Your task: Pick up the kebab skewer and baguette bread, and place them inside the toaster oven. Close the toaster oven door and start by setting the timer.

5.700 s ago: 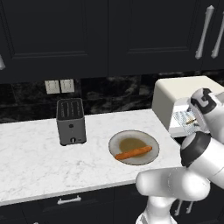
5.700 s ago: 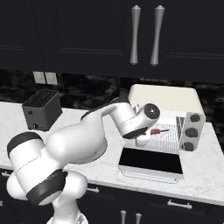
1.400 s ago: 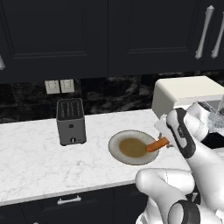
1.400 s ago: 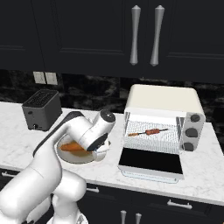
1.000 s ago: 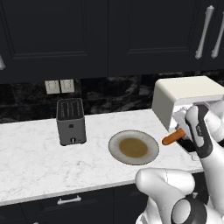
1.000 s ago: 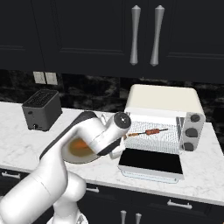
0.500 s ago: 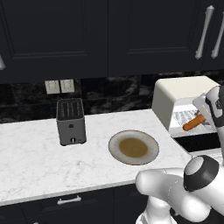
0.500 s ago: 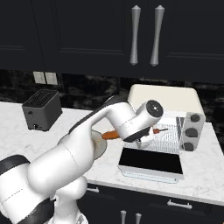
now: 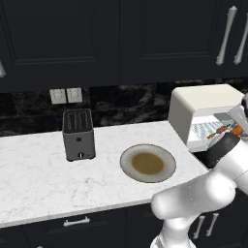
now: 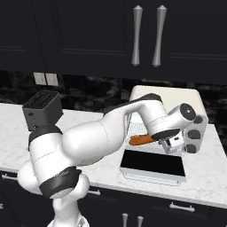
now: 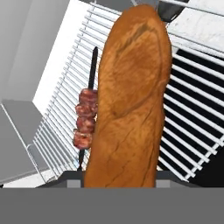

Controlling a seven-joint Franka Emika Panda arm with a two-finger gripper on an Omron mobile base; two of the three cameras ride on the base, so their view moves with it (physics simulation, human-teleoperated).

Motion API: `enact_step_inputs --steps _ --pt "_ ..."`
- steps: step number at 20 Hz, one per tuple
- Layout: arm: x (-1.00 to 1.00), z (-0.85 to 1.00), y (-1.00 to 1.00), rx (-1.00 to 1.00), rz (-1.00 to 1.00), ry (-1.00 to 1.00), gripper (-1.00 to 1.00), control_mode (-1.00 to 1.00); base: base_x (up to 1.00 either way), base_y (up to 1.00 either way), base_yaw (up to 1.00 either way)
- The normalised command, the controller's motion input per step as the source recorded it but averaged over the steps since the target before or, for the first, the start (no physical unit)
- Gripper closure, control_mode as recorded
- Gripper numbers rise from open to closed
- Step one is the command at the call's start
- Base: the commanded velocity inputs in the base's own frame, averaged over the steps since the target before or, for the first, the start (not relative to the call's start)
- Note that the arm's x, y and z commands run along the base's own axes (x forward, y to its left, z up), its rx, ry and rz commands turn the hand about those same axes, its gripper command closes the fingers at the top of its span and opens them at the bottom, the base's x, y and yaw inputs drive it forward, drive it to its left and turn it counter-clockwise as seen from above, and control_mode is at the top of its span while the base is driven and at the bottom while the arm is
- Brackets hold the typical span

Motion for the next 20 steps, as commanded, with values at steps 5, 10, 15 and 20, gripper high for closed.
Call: enact_step_inputs --steps 5,10,15,20 --pt "0.36 -0.12 -0.3 0.06 0.0 0.1 1.0 -1.0 0.0 0.0 0.0" --pt "0.1 -0.44 -0.07 0.08 -0.01 0.07 1.0 -1.0 0.0 0.0 0.0" --pt "0.19 -0.42 -0.01 0.09 0.0 0.0 1.0 -1.0 0.0 0.0 0.0" --pt "0.31 -0.11 -0.07 0.06 0.0 0.0 1.0 -1.0 0.0 0.0 0.0"
